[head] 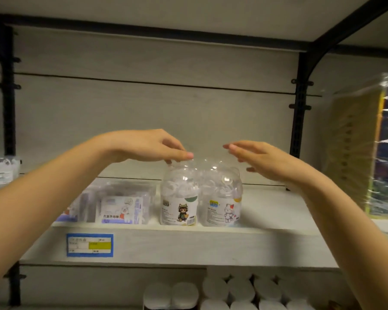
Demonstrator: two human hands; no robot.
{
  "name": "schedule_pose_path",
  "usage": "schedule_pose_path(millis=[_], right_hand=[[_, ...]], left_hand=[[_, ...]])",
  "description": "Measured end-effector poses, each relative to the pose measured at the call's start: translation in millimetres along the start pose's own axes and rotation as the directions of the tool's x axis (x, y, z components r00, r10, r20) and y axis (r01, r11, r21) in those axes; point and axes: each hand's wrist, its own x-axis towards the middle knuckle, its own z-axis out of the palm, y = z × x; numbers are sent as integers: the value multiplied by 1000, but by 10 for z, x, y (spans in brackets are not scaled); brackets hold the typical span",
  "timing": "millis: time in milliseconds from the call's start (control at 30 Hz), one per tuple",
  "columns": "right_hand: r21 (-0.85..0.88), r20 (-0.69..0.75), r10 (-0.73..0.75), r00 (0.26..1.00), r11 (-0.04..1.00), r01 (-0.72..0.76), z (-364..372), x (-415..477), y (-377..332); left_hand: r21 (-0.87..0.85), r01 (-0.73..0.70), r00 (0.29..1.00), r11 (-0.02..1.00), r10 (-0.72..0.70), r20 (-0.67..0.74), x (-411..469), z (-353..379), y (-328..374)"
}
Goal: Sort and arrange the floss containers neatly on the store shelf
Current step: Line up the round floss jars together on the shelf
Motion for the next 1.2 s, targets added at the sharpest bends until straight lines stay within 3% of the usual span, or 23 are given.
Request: schedule_pose_path(millis=[100, 333, 433, 600, 933, 1033, 1200], right_hand=[[-10, -32, 30, 999, 999, -30, 41, 386, 156], [0, 256, 131, 958, 991, -135, 391, 796, 283], [-75, 229, 107, 967, 993, -92, 394, 811, 307], [-37, 265, 100, 959, 995, -93, 261, 698, 253], [-21, 346, 137, 928, 990, -138, 97, 460, 29], [56, 351, 171, 921, 977, -203, 93, 410, 12], [382, 192, 185, 964, 890, -247, 285, 137, 89]], left_hand=[[62, 41, 997, 997, -36, -72, 314, -24, -124], [83, 107, 985, 991, -117, 130, 751, 196, -242], [102, 70, 990, 992, -81, 113, 772, 228, -286], [87, -4, 998, 996, -2, 70, 661, 182, -258], [40, -18, 985, 999, 11, 175, 369, 24, -159], [35, 14, 986, 999, -20, 168, 291, 28, -90], [22, -16, 979, 1000, 11, 201, 112, 130, 6]])
